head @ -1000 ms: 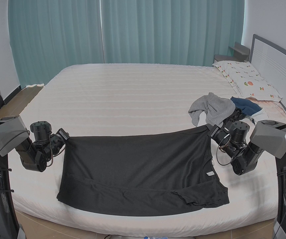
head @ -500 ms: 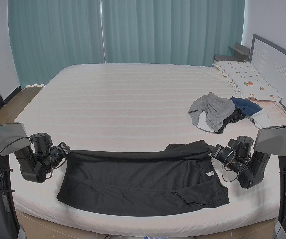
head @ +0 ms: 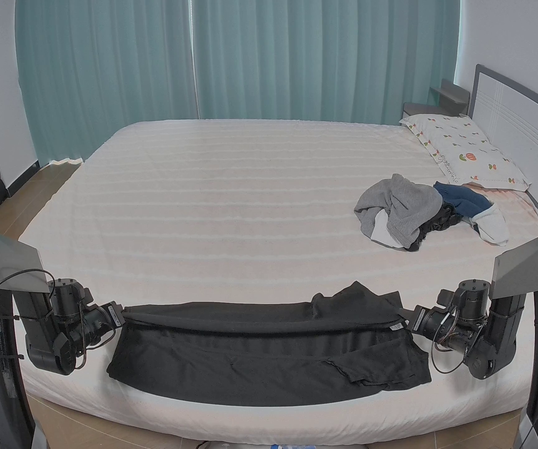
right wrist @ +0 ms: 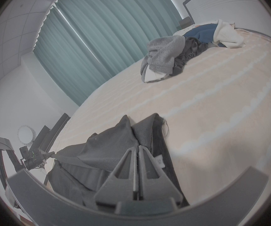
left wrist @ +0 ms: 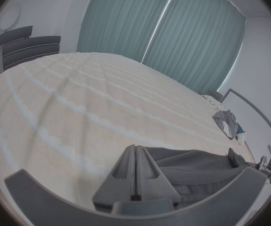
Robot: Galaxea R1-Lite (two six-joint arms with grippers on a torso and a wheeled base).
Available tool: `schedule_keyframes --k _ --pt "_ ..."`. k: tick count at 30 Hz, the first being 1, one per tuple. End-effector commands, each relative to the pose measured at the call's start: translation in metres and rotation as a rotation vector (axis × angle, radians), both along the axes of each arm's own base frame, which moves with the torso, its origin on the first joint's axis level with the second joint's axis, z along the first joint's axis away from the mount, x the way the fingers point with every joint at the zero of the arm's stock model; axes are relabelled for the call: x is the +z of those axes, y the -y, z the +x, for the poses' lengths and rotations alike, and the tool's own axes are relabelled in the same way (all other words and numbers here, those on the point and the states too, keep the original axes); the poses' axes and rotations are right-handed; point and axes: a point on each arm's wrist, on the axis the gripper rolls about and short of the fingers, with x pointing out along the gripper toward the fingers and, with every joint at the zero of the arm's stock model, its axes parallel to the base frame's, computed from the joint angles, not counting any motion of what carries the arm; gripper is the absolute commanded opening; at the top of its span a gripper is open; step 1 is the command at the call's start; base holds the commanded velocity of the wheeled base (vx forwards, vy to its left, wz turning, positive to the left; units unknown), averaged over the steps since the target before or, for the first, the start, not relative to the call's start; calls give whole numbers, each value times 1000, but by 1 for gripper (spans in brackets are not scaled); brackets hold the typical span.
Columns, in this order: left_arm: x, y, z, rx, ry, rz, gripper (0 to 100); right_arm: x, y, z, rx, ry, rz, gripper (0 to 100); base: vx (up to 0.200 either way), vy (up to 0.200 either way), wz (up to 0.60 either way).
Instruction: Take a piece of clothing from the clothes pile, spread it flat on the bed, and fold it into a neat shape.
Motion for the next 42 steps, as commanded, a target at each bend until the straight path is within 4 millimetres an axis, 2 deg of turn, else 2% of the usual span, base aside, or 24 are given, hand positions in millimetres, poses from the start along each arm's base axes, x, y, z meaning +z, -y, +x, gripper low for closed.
schedule_keyframes --k 1,7,15,25,30,31,33,34,38,42 --pt "-11 -1 -16 -23 -66 27 0 -1 0 -15 15 -37 -4 0 0 0 0" --pt "-13 0 -24 -38 -88 47 0 -6 2 -16 10 -64 14 0 0 0 0" --pt "-17 -2 -34 -66 -126 99 0 -17 4 -31 19 -152 17 0 0 0 0" --pt "-20 -2 -34 -64 -134 100 0 -8 8 -39 10 -151 18 0 0 0 0" --pt "-20 -2 -34 -66 -136 98 0 -12 8 -40 11 -168 11 0 0 0 0" --pt "-20 -2 -34 -64 -136 99 100 -12 8 -41 11 -171 9 0 0 0 0" --pt "-20 -2 -34 -66 -136 98 100 -15 8 -42 14 -182 5 0 0 0 0" --pt "-20 -2 -34 -64 -136 99 100 -16 8 -43 17 -184 -1 100 0 0 0" --pt "-19 -2 -34 -64 -131 100 100 -12 7 -42 18 -171 2 100 0 0 0" --pt "-7 -11 -33 -28 -91 95 100 19 18 -38 -25 -68 46 100 0 0 0"
